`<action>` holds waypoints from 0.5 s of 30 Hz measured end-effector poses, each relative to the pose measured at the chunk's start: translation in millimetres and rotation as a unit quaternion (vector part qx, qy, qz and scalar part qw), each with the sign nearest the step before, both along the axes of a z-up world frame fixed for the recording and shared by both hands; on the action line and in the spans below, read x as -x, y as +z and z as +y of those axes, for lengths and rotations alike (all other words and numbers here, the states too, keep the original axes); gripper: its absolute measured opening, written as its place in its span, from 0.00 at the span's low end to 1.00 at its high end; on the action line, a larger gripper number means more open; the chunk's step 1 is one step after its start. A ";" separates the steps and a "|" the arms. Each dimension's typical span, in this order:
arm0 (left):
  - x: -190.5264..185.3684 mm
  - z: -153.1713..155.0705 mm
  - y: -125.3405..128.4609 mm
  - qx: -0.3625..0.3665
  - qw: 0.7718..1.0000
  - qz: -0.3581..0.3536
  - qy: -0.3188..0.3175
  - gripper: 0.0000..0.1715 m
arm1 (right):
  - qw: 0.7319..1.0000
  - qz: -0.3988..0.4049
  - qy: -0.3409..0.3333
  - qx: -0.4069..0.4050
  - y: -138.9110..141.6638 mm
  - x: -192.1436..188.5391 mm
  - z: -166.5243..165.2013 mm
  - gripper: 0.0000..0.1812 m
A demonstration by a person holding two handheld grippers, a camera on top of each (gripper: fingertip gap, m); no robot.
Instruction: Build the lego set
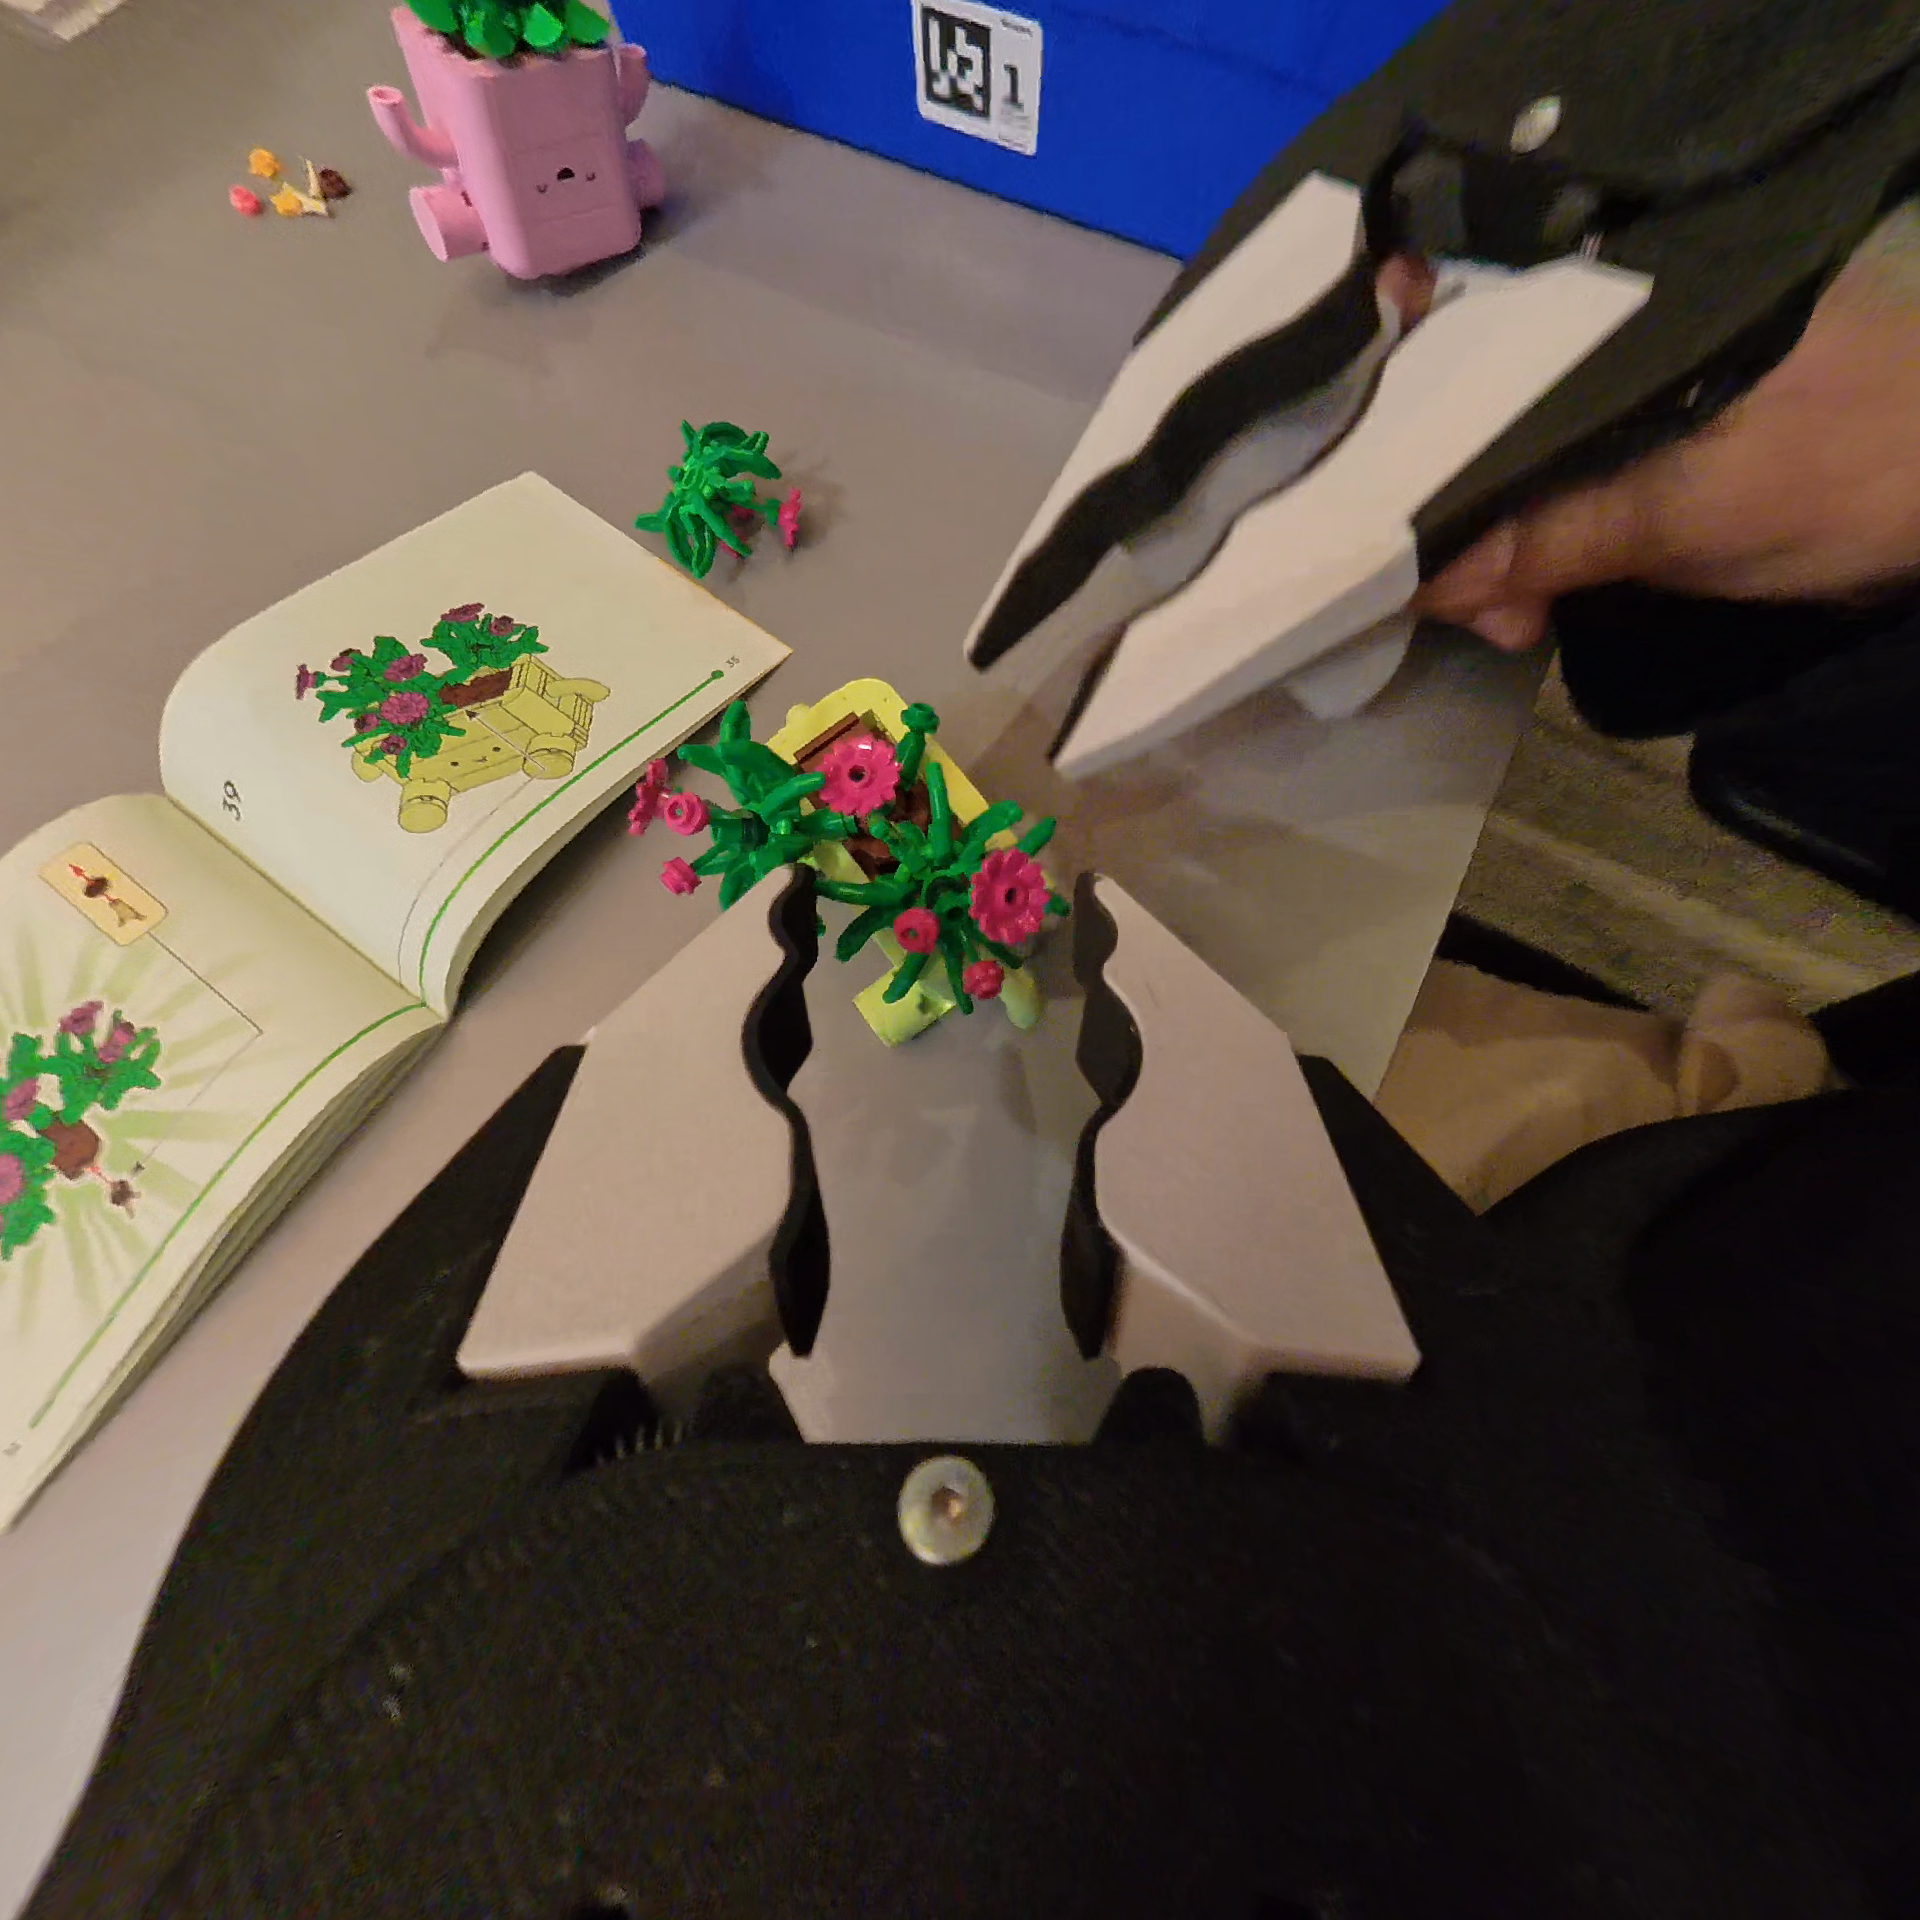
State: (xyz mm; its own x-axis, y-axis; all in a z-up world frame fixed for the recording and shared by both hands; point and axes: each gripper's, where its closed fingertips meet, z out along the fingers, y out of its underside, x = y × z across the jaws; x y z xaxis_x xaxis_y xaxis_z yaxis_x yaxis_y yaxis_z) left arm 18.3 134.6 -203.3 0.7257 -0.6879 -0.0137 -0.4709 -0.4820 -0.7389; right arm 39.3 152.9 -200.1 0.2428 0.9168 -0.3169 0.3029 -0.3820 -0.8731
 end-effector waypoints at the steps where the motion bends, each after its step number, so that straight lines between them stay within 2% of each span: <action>1: 0.1 -0.7 -1.2 -0.010 1.000 0.017 -0.006 0.28 | 1.000 0.010 -0.004 -0.002 3.2 -1.0 2.3 0.18; 4: -2.2 -3.7 -3.6 -0.036 0.997 0.056 -0.031 0.27 | 0.999 0.027 -0.003 -0.017 9.3 1.5 3.5 0.20; 7: -4.9 -6.2 -5.6 -0.048 0.995 0.074 -0.049 0.26 | 0.998 0.021 -0.004 -0.052 10.8 4.9 5.1 0.17; 10: -10.4 -9.9 -4.6 -0.044 0.996 0.051 -0.065 0.27 | 0.998 0.007 0.003 -0.063 7.2 5.2 6.6 0.16; 15: -15.2 -13.2 -3.0 -0.028 0.996 -0.007 -0.080 0.27 | 0.997 0.035 0.030 -0.069 15.6 0.4 4.8 0.15</action>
